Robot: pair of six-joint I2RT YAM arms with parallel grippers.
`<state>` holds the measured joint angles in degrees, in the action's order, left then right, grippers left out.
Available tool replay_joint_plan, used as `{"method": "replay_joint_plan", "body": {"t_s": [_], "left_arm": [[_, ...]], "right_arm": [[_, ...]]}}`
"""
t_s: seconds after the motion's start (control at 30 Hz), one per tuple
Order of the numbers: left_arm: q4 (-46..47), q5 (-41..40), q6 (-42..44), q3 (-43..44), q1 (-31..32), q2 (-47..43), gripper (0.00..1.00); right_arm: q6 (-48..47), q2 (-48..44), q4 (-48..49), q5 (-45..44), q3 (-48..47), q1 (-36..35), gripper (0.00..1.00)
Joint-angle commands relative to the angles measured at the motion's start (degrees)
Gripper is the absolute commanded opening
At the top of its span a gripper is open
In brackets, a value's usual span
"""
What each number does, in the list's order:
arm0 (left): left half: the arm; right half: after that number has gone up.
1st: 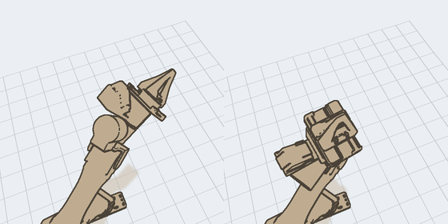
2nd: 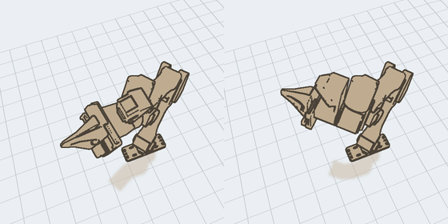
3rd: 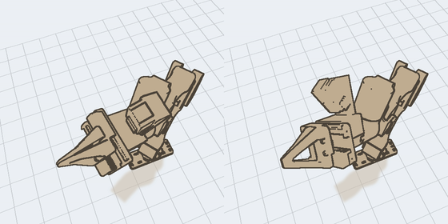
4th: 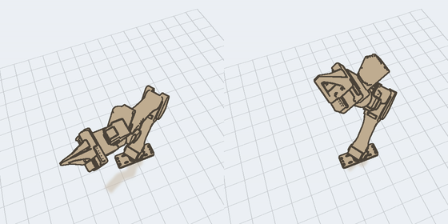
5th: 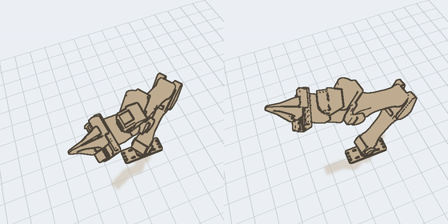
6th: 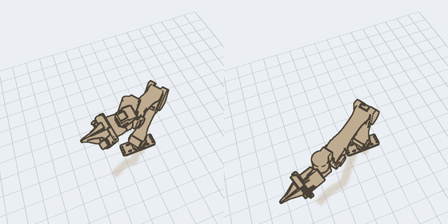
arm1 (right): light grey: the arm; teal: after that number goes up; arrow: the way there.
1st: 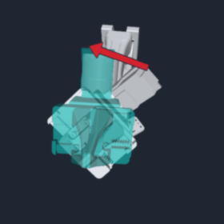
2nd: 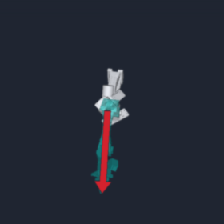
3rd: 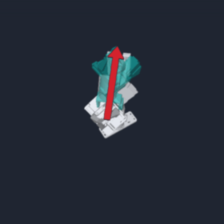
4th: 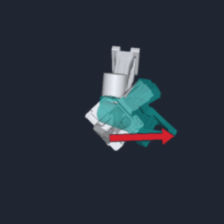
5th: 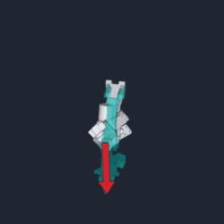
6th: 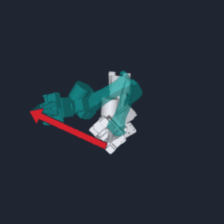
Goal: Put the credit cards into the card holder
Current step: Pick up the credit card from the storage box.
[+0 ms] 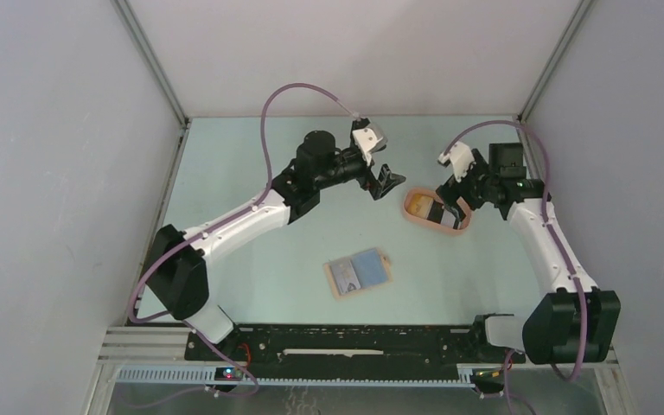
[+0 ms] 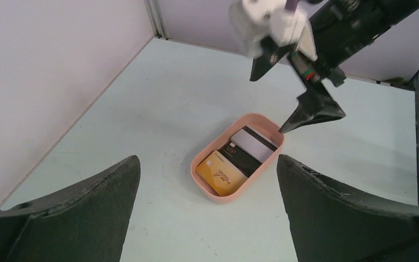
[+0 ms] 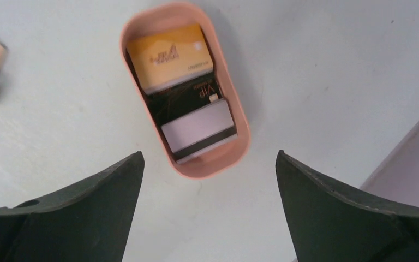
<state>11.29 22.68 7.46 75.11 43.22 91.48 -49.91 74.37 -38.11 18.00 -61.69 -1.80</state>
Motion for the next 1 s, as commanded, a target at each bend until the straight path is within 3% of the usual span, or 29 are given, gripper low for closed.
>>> {"method": "replay_joint_plan", "body": {"t_s": [0.0,0.1,0.17,0.3,0.4,0.53,0.77,0.97], "left_arm": [[9.5,-1.6,-4.4,-3.3,-1.1,-3.3,1.00],[11.5,-0.4,-9.0,-2.8,-2.0,-1.4,1.00],[11.7,1.5,-12.8,-1.6,-2.9,0.5,1.00],[14.4,3.8,-20.5,-0.1,-4.7,5.2,0.99],[14.4,3.6,-24.9,2.0,-5.3,9.3,0.91],[10.6,4.3,-28.3,7.1,-5.7,15.3,0.76],[1.3,1.7,-28.5,14.8,-5.7,21.9,0.64],[-9.2,-1.5,-24.9,20.9,-5.5,25.3,0.58]], "right_arm": [[20.8,-2.6,4.7,9.4,-2.7,1.1,1.00],[32.9,0.2,3.4,20.3,-3.2,3.4,1.00],[42.0,2.6,7.5,24.7,-1.6,5.8,0.99],[60.6,3.5,24.3,27.6,9.4,9.5,0.94],[69.3,3.7,32.5,26.0,13.8,9.9,0.89],[75.3,7.3,37.1,25.4,13.9,9.8,0.84],[77.8,18.7,36.2,24.2,8.5,9.3,0.68],[76.1,22.3,31.9,20.7,5.7,7.8,0.65]]}}
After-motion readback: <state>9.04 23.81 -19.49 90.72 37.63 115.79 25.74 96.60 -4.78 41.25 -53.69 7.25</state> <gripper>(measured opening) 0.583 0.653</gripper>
